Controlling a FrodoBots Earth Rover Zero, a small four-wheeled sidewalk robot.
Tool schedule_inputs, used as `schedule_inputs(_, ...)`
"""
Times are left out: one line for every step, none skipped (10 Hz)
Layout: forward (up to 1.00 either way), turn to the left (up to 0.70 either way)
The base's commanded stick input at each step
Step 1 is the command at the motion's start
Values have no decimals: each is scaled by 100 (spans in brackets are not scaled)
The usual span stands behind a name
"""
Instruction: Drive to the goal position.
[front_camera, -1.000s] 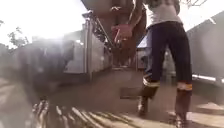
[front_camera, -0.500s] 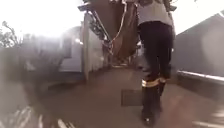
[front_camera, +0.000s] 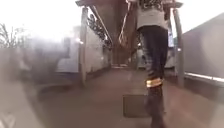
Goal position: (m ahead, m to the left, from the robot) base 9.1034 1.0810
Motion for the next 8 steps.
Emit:
schedule_inputs(70, 0)
schedule_inputs(70, 0)
schedule_inputs(70, 0)
schedule_inputs(70, 0)
schedule_inputs(70, 0)
schedule_inputs(70, 0)
schedule_inputs(70, 0)
schedule_inputs(70, 0)
